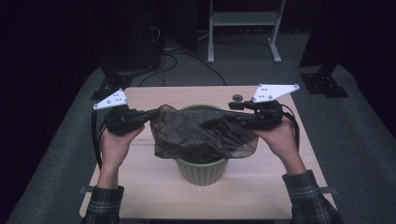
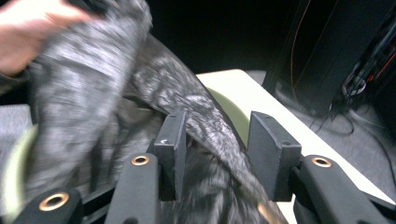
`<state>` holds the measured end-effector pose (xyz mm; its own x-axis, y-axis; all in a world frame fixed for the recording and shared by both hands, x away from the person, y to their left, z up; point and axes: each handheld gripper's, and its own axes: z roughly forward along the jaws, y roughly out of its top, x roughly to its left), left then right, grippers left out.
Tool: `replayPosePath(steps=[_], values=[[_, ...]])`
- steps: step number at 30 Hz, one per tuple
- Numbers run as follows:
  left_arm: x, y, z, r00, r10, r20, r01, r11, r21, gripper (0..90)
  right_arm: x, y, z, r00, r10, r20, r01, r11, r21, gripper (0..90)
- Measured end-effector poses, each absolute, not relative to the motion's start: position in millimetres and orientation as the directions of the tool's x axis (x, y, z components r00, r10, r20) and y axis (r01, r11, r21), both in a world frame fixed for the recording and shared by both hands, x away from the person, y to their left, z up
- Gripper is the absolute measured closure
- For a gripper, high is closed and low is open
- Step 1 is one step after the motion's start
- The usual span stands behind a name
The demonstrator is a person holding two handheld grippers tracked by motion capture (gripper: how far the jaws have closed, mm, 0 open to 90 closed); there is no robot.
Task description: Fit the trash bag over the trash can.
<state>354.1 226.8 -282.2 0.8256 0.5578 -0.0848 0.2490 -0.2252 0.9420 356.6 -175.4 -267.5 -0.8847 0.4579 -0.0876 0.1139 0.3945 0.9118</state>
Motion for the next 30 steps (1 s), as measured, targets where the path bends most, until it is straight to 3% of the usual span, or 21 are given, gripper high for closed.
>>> replayPosePath(steps=[4,6,8,20,29,30], values=[[357.3,226.4,-281.6,0.827,0.557,-0.078,0.243,-0.229,0.942,90.0,374.2,-163.7,-276.8,-0.891,0.449,-0.072,0.147,0.434,0.889,68.0],[359.1,226.6,-281.7,0.827,0.558,-0.071,0.237,-0.232,0.943,90.0,380.1,-163.1,-279.0,-0.891,0.45,-0.064,0.16,0.441,0.883,82.5],[361.6,226.7,-282.2,0.822,0.566,-0.064,0.235,-0.234,0.943,90.0,385.5,-163.8,-280.2,-0.886,0.46,-0.056,0.168,0.433,0.886,89.6],[399.3,220.6,-299.8,0.77,0.638,0.014,0.234,-0.303,0.924,90.0,433.0,-156.6,-297.3,-0.824,0.566,-0.008,0.241,0.364,0.9,89.8],[411.6,213.4,-333.1,0.758,0.653,-0.011,0.314,-0.349,0.883,90.0,450.6,-151.6,-326.9,-0.793,0.607,0.042,0.336,0.379,0.862,89.6],[411.2,213.5,-335.1,0.758,0.653,-0.01,0.314,-0.351,0.882,90.0,448.9,-153.6,-326.5,-0.791,0.61,0.047,0.334,0.367,0.868,85.8]])
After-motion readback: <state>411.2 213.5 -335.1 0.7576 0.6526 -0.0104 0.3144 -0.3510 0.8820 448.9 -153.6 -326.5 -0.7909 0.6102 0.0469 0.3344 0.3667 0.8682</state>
